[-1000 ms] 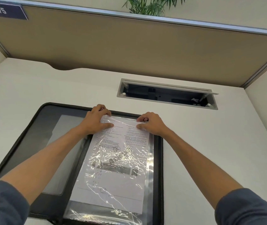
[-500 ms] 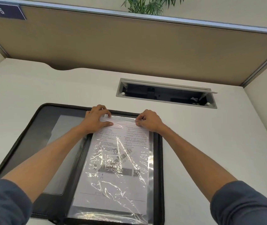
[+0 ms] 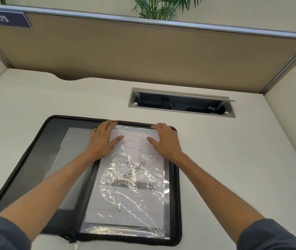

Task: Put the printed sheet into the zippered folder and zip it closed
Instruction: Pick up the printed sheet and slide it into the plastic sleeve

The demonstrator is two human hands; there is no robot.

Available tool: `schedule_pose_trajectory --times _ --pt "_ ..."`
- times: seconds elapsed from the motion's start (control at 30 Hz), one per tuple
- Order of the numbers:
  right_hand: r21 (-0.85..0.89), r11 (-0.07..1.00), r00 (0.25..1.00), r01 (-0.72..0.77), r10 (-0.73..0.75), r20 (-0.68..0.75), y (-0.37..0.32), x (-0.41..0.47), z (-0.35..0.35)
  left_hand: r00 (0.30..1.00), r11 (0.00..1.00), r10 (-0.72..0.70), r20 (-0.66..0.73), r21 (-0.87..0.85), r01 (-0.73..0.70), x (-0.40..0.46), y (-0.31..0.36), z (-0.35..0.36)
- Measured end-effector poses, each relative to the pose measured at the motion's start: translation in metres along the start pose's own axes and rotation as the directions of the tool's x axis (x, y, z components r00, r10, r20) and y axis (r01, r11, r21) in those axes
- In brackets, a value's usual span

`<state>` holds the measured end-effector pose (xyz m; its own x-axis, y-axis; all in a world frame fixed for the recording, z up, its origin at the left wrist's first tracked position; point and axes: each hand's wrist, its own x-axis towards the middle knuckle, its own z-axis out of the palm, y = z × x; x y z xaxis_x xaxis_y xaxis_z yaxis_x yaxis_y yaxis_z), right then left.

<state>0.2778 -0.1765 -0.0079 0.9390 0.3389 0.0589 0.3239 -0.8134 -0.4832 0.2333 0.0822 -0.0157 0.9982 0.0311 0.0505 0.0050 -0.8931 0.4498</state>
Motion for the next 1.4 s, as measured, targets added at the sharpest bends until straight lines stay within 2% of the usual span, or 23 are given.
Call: schedule_pose_trajectory --times 0.2,0.37,0.5,0.87,0.97,1.07,1.13,1.23,1.4 --pt "-0.022 0.999 0.999 -0.034 0.034 0.015 -0.024 -0.092 0.024 0.998 0.994 0.056 -0.013 0.093 -0.055 -0.077 0.002 0.010" --pt "-0.051 0.996 0.997 -0.071 0.073 0.024 -0.029 -0.142 0.051 0.998 0.990 -0.007 0.056 0.138 -0.001 -0.123 -0.003 0.027" --pt "-0.117 0.991 0.998 -0.063 0.063 -0.005 -0.018 -0.148 0.050 0.997 0.992 -0.009 0.083 0.128 -0.002 -0.123 0.008 0.032" --pt "-0.146 0.985 0.996 -0.090 0.090 -0.005 0.018 -0.149 0.032 0.988 0.995 0.012 0.156 0.092 -0.027 -0.109 0.041 0.046" --pt "-0.141 0.986 0.996 -0.090 0.091 -0.003 0.018 -0.149 0.031 0.992 0.998 0.017 0.129 0.064 -0.025 -0.110 0.035 0.039" --pt "-0.093 0.992 0.996 -0.084 0.085 0.011 0.015 -0.149 0.027 0.996 0.995 -0.087 -0.028 0.052 0.088 -0.115 0.014 0.019" --pt "-0.033 0.996 0.997 -0.081 0.081 0.002 0.010 -0.150 0.021 0.965 0.968 -0.225 -0.134 0.083 0.237 -0.119 -0.011 0.000" --pt "-0.011 0.999 0.998 -0.040 0.039 -0.052 -0.005 -0.156 0.013 0.874 0.867 -0.435 -0.217 0.162 0.472 -0.129 -0.052 -0.030" --pt "0.068 0.998 0.999 0.014 -0.010 -0.052 -0.036 -0.172 0.010 0.729 0.667 -0.623 -0.283 0.296 0.684 -0.144 -0.096 -0.062"
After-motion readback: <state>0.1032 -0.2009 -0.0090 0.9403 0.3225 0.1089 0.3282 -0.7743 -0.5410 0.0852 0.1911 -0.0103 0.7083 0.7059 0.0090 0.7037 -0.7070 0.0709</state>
